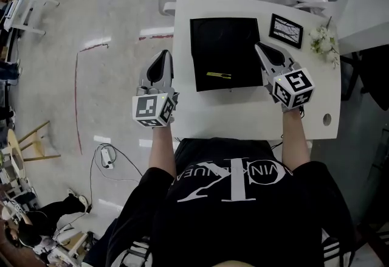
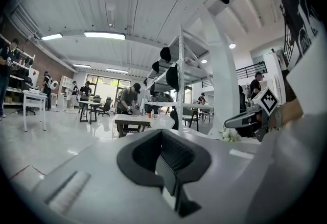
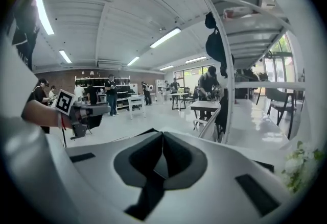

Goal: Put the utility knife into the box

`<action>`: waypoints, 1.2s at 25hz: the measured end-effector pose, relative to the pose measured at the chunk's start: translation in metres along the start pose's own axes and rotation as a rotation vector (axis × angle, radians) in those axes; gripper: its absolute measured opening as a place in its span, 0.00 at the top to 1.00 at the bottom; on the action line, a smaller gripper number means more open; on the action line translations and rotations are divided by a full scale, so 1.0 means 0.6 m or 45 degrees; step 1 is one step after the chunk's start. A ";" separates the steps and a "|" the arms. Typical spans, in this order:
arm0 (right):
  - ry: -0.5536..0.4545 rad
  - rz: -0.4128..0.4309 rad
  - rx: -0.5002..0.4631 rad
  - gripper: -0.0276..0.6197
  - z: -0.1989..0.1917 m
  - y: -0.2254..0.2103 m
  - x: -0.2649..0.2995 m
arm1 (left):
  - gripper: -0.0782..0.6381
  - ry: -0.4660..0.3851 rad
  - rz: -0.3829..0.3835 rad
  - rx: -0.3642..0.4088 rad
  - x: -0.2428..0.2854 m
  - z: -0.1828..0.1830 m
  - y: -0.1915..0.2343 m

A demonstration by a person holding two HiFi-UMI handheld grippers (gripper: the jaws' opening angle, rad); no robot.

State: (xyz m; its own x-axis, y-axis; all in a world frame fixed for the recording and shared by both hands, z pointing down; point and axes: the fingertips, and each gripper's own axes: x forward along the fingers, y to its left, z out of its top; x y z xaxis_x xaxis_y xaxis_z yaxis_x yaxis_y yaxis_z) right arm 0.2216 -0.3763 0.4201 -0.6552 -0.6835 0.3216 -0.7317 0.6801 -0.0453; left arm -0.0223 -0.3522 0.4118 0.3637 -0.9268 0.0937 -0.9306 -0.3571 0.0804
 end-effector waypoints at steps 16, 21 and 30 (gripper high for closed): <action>-0.255 -0.126 -0.014 0.93 0.067 -0.020 -0.039 | 0.88 -0.074 0.016 0.021 -0.005 0.045 0.001; -0.276 -0.139 -0.012 0.93 0.072 -0.021 -0.040 | 0.88 -0.068 0.030 0.011 -0.009 0.043 0.004; -0.333 -0.158 -0.024 0.93 0.086 -0.024 -0.046 | 0.88 -0.063 0.043 -0.001 -0.009 0.041 0.011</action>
State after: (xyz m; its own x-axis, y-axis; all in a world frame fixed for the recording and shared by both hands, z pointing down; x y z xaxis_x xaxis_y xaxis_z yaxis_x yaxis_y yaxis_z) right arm 0.2405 -0.3809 0.3630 -0.5889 -0.8053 0.0686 -0.8073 0.5901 -0.0026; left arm -0.0312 -0.3525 0.3872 0.3295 -0.9430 0.0470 -0.9423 -0.3253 0.0788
